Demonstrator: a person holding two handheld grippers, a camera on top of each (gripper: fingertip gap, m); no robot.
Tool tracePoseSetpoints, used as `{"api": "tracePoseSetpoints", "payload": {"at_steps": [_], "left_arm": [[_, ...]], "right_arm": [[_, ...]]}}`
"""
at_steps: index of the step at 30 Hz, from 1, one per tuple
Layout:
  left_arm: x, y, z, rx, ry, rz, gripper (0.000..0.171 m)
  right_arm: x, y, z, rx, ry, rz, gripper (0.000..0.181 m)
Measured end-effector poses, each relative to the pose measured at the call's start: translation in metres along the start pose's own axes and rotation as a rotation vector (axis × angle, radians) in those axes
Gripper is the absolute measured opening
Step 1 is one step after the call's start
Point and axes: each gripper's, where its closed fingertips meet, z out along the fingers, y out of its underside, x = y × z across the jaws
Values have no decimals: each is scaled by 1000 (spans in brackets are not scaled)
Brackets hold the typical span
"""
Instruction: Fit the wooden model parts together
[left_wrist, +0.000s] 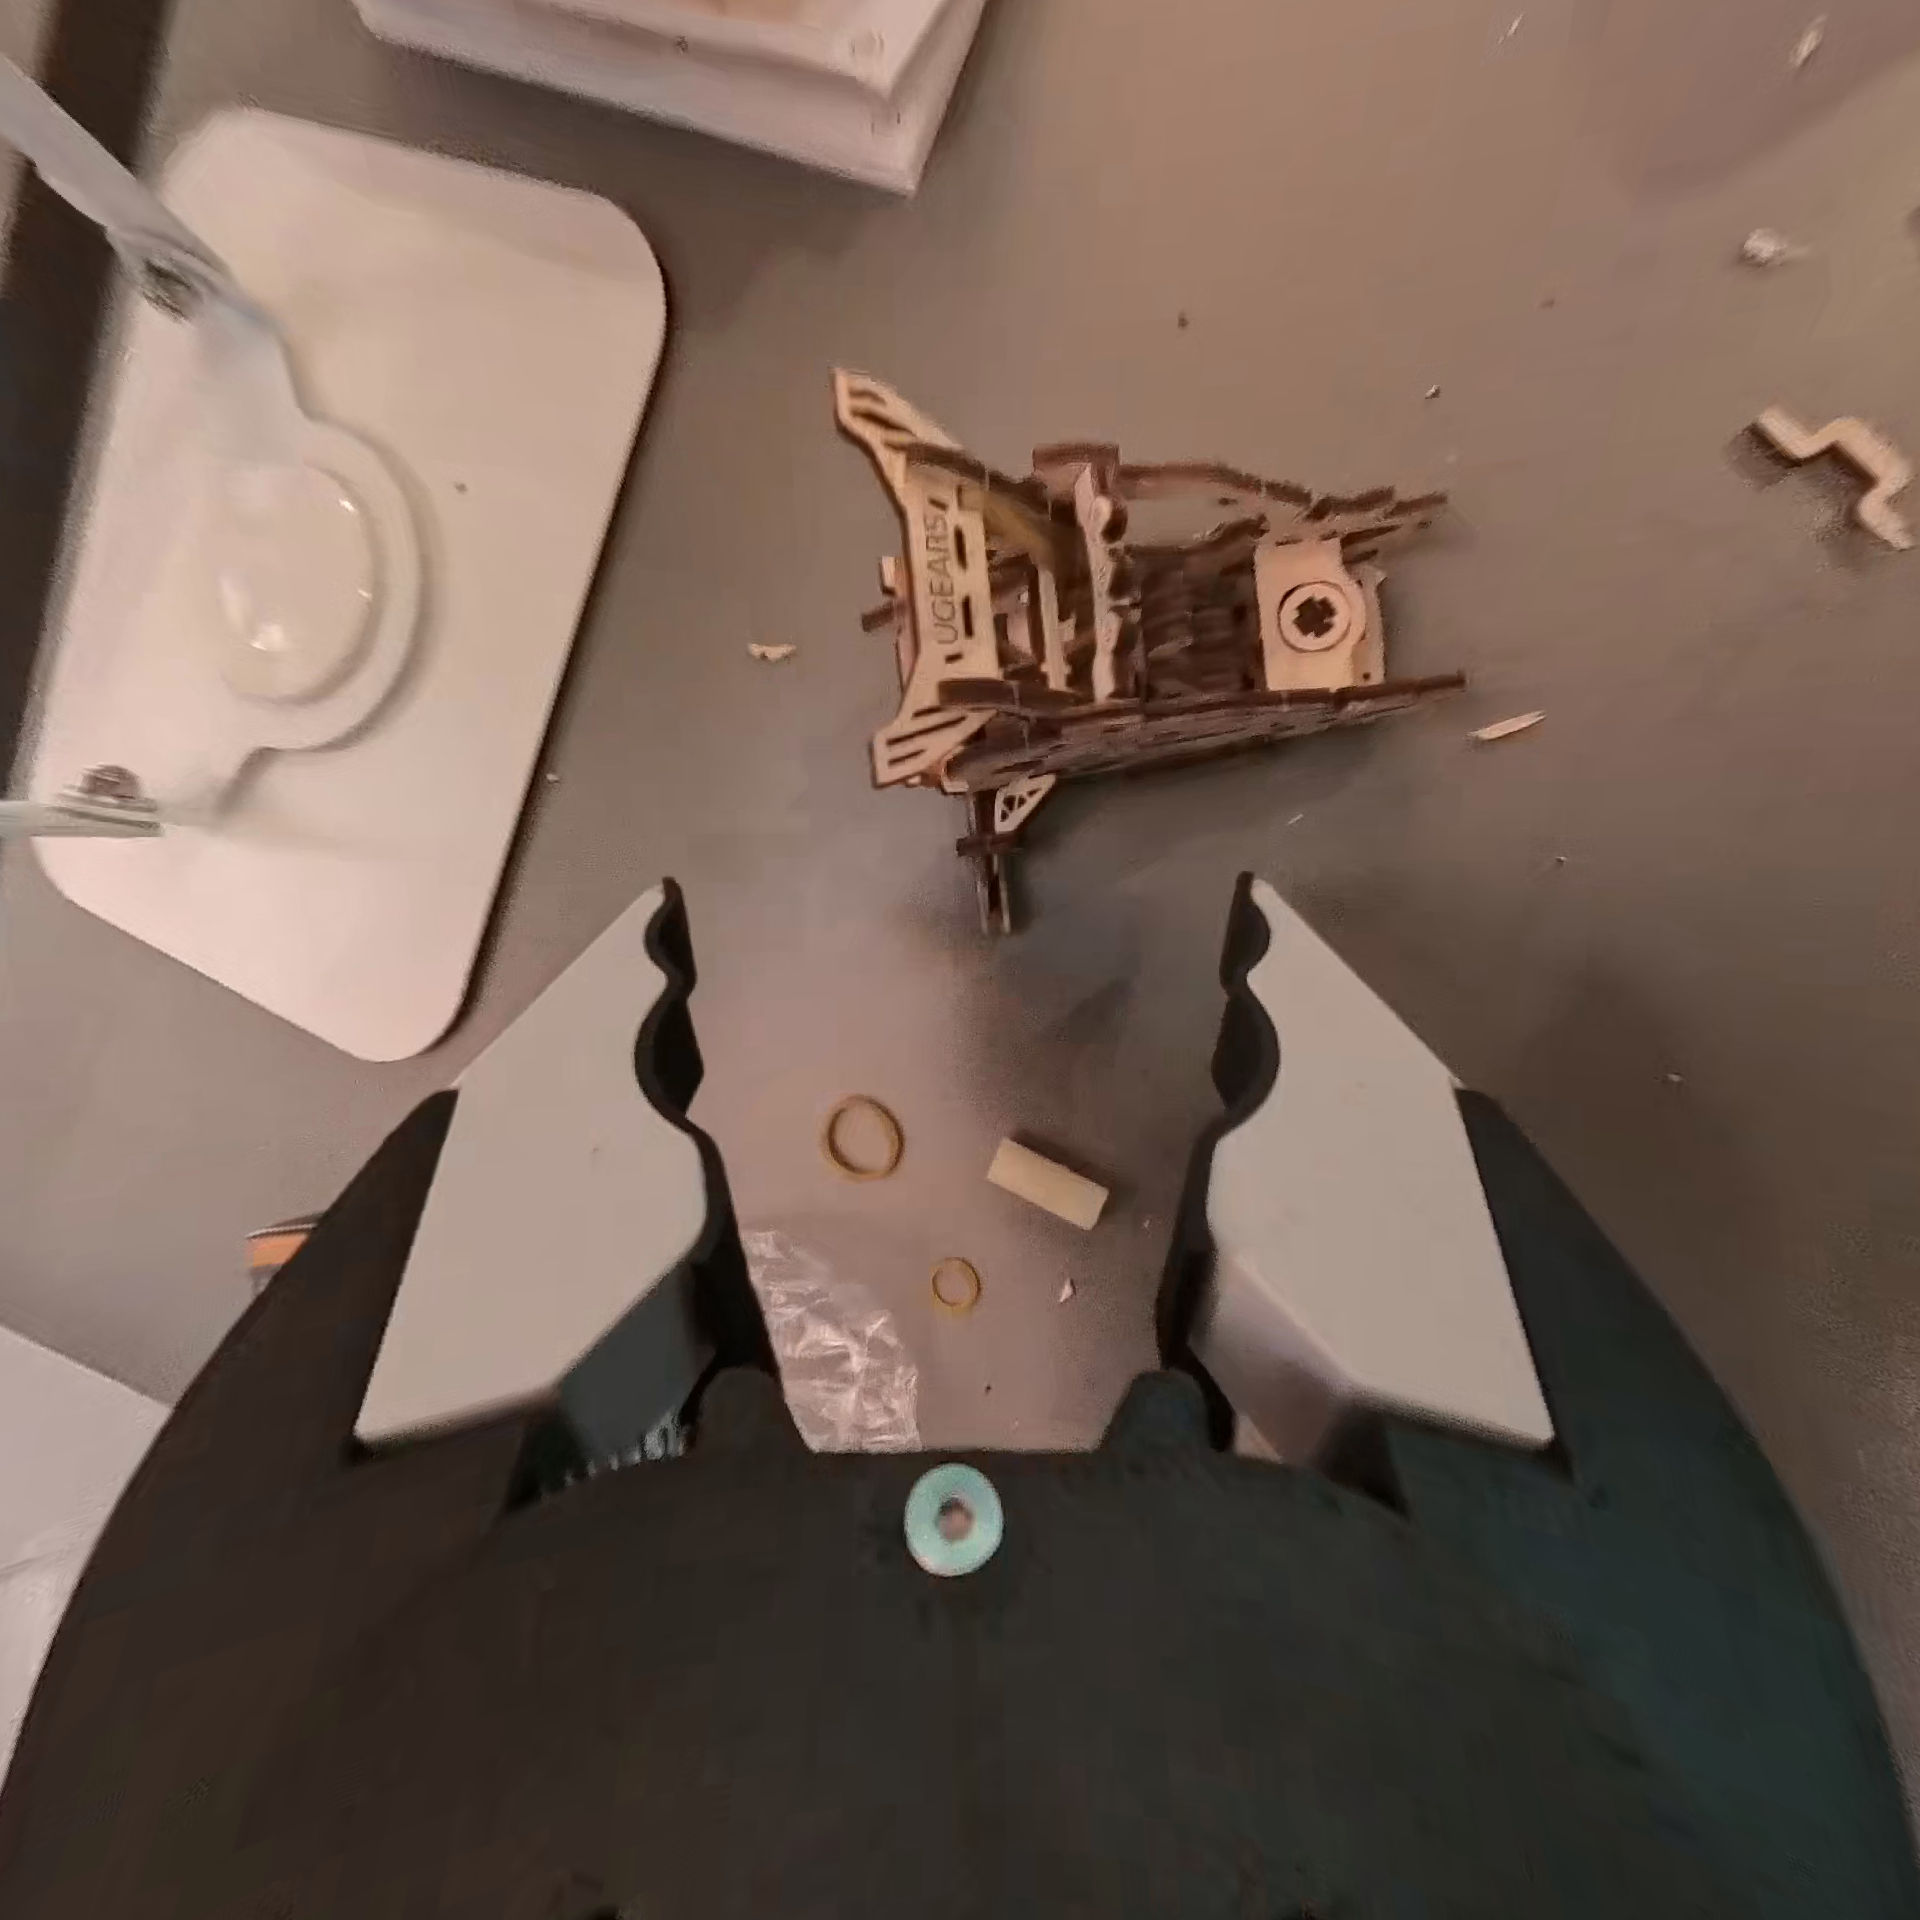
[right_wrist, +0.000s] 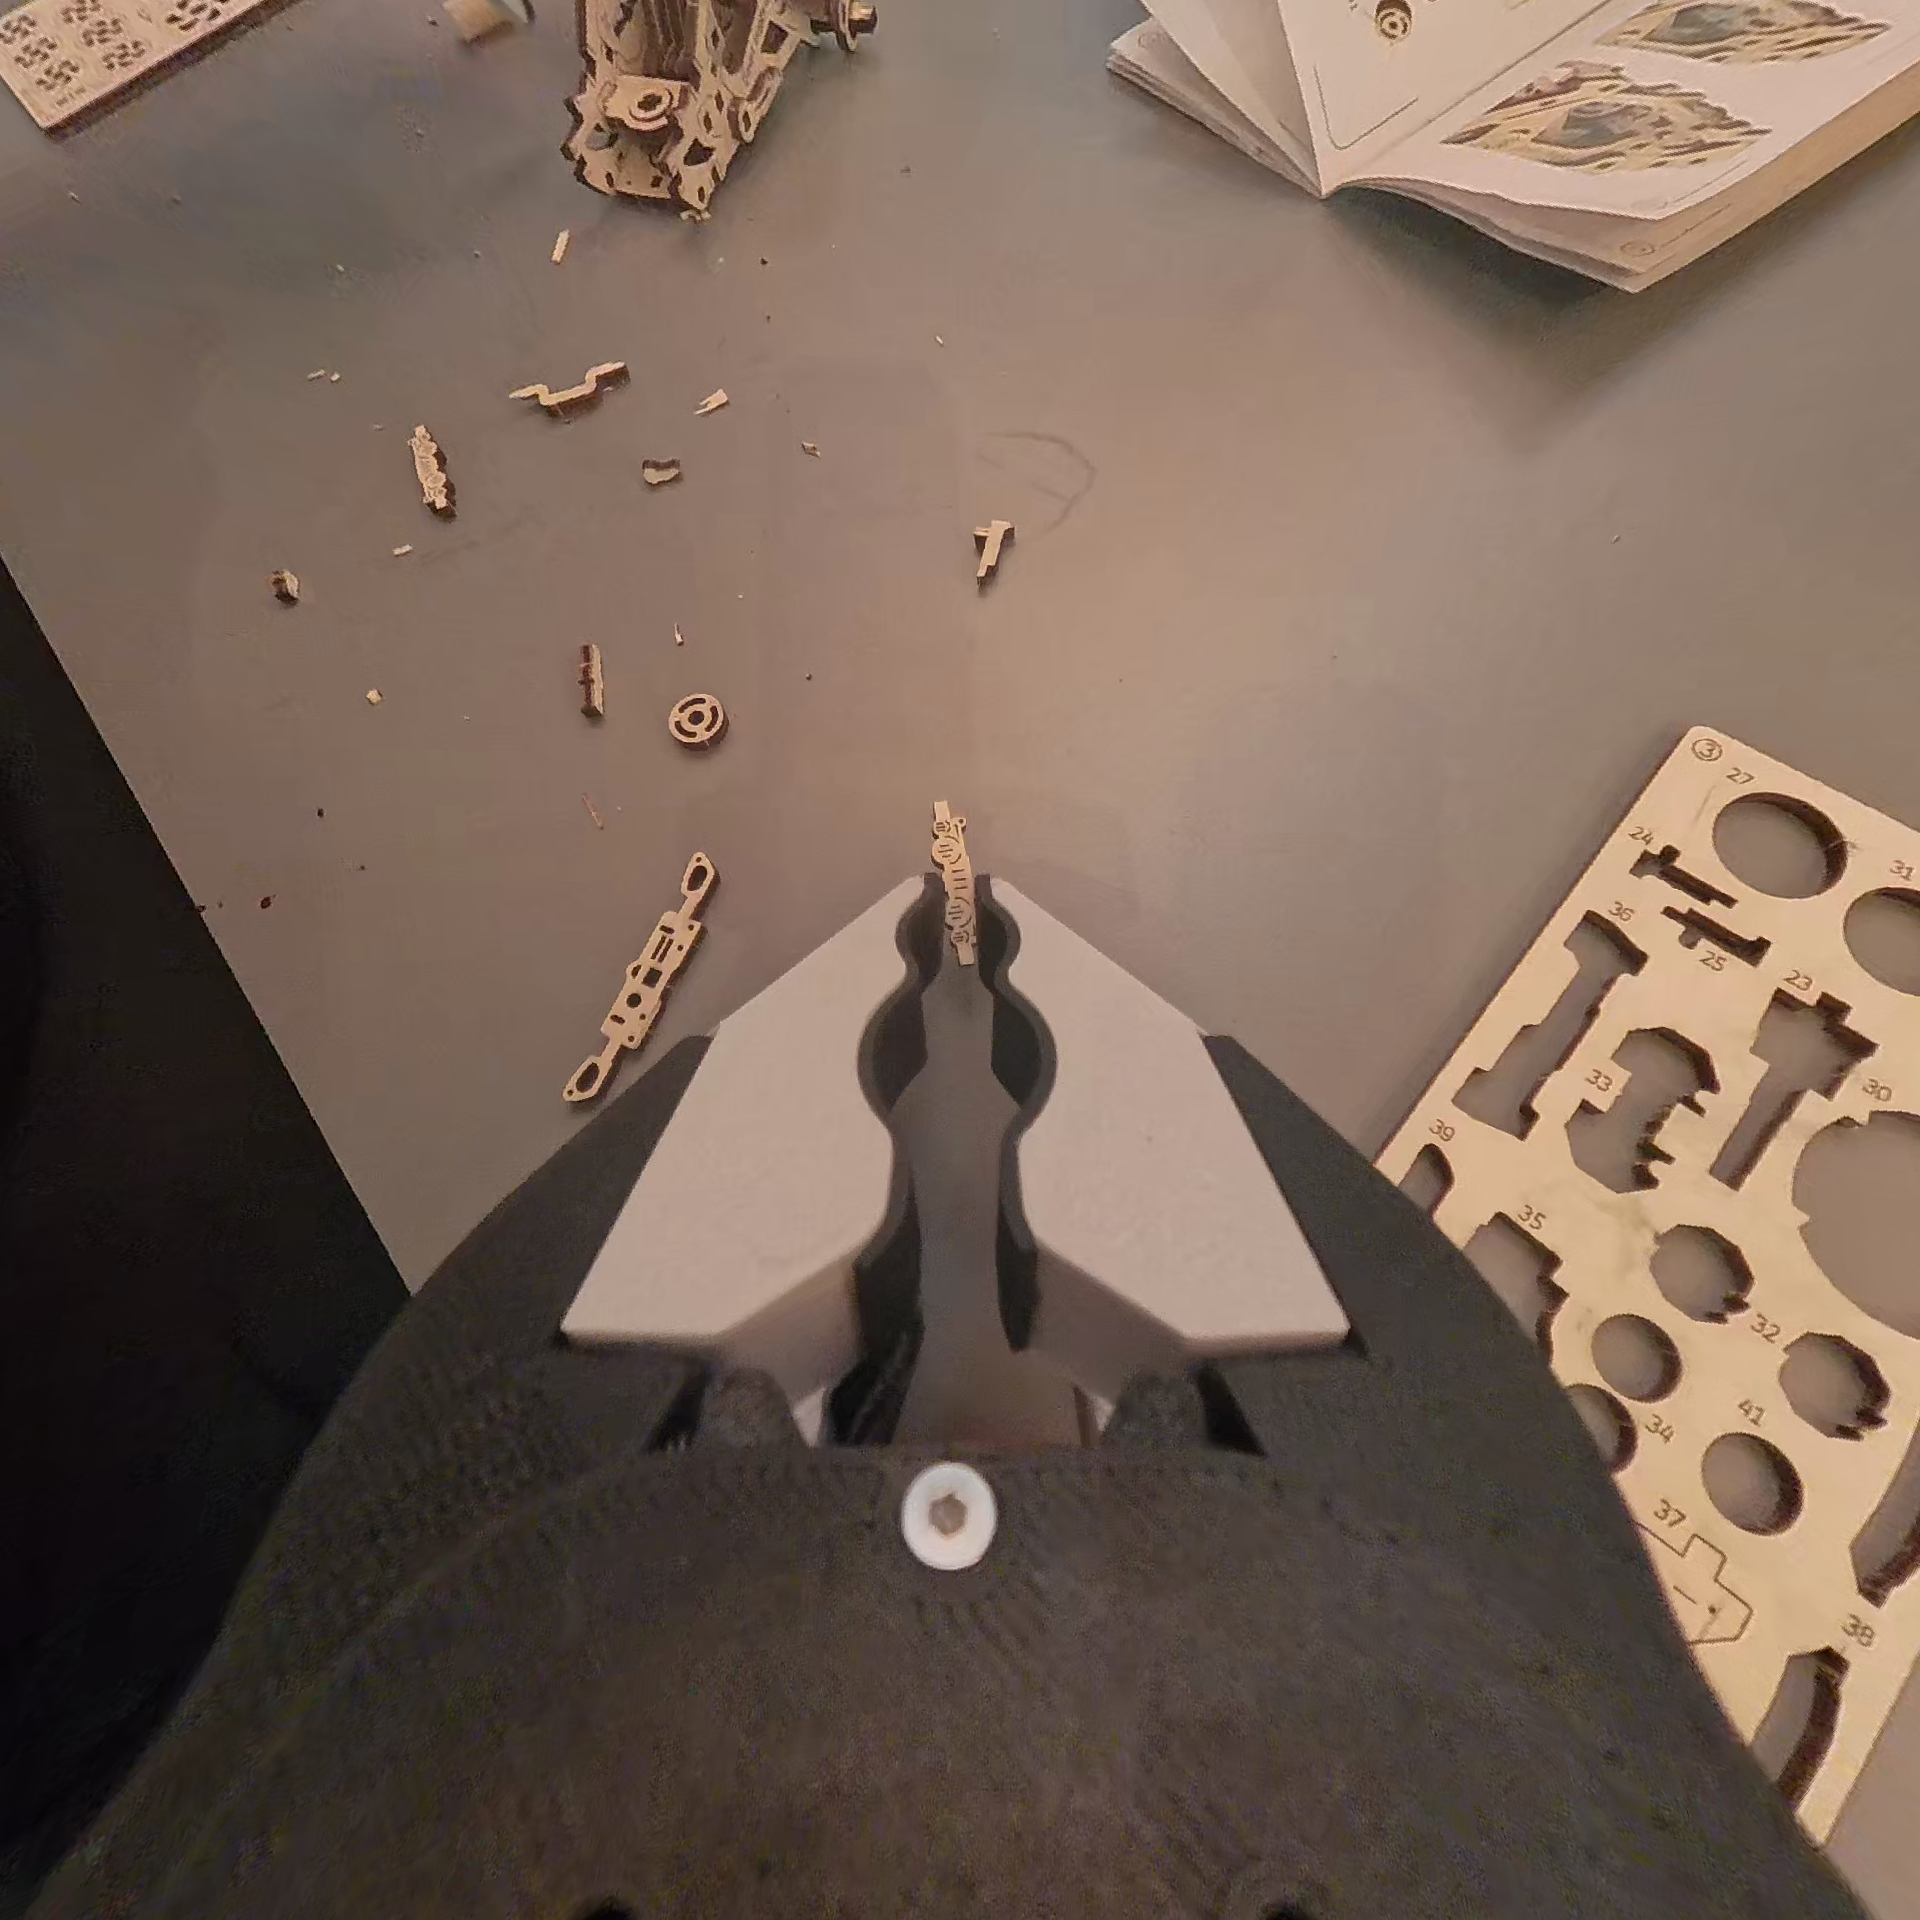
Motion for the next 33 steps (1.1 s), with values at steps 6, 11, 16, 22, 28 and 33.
{"api": "tracePoseSetpoints", "payload": {"at_steps": [6, 11, 16, 22, 28, 33], "left_arm": [[24, -3, 20, 10, 64, -26, 69], [51, -10, 16, 47, 67, -159, 52], [77, -11, 5, 41, 95, -144, 50], [26, -5, 5, 65, -8, -181, 126], [31, -23, 32, 94, 180, -115, 141], [46, -37, 41, 116, 257, -28, 118]], "right_arm": [[2, 0, 1, -5, 6, 9, 3], [3, 0, 1, -5, 2, 23, 3], [2, 0, 1, -2, 5, 18, 3], [3, 0, 1, -3, 5, 18, 3], [3, 1, 1, -7, 1, 25, 3], [3, 1, 2, -13, -7, 31, 4]]}}
